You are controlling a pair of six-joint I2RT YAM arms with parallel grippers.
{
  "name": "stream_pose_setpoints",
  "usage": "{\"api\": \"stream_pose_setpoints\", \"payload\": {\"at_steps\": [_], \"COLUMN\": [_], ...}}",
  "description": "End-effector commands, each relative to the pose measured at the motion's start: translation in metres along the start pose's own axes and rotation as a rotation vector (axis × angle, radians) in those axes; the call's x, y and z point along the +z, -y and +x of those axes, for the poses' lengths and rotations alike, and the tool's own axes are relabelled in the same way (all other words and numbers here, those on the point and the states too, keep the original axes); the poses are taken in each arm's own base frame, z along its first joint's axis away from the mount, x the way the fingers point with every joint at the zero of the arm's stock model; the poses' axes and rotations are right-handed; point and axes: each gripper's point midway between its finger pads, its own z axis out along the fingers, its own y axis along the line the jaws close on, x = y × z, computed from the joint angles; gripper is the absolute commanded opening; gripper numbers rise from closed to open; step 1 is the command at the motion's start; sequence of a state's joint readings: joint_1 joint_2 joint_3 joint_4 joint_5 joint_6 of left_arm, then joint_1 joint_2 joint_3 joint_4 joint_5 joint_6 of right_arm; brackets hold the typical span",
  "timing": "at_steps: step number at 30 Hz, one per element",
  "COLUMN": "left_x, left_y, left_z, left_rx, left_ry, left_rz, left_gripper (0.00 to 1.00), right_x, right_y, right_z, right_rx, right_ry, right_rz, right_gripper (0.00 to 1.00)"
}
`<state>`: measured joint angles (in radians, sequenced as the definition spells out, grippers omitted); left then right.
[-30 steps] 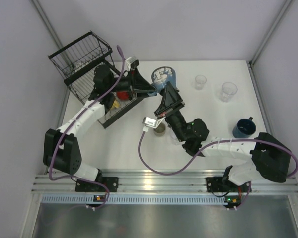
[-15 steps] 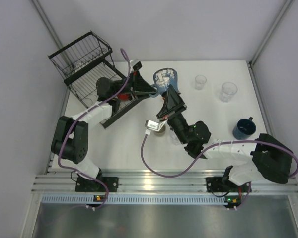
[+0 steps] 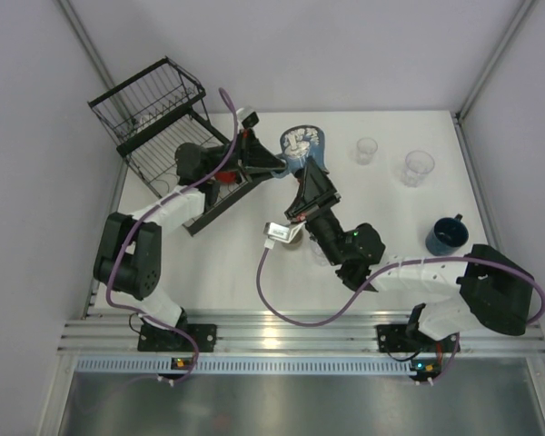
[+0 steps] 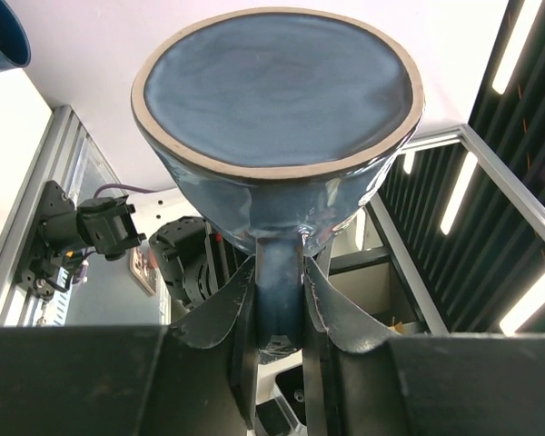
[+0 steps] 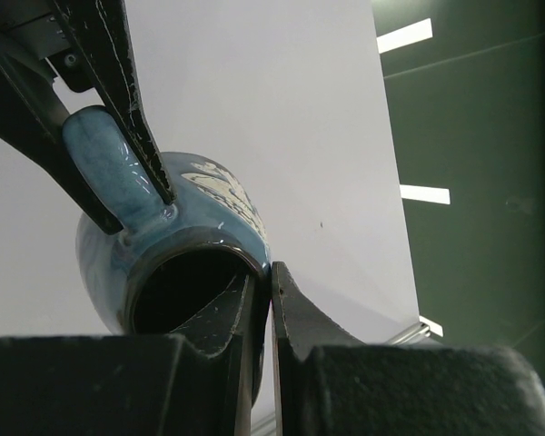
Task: Load the cups into the dish rack
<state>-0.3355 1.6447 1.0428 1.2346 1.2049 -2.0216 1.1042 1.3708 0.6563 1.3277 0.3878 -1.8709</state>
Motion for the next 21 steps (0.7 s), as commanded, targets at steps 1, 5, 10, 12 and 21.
{"api": "stream_pose_setpoints", "payload": {"at_steps": [1, 5, 10, 12, 21], "left_x": [0.001, 0.001, -0.001, -0.004, -0.007], "left_y": [0.045, 0.051, 0.056, 0.058, 0.064], "left_z": [0.013, 0.002, -0.019, -0.027, -0.046], "left_rx": [0.005, -0.010, -0.015, -0.013, 0.051], "left_ry": [-0.006, 0.041, 0.092, 0.117, 0.148], "left_rz": [0.120, 0.154, 0.185, 0.196, 0.210], "left_gripper": [0.00, 0.00, 0.00, 0.00, 0.00], "right_x": [-0.016, -0.016, -0.016, -0.017, -0.029], "right_y": [0.085, 0.076, 0.064, 0.063, 0.057], "right_z": [0.018, 0.020, 0.023, 0.025, 0.030], "right_rx": [0.165, 0.167, 0.188, 0.199, 0.302], "right_ry": [-0.058, -0.083, -0.111, -0.121, -0.145], "right_rz": [0.365, 0.340, 0.309, 0.304, 0.281], "right_gripper": [0.00, 0.04, 0.30, 0.35, 0.42]}}
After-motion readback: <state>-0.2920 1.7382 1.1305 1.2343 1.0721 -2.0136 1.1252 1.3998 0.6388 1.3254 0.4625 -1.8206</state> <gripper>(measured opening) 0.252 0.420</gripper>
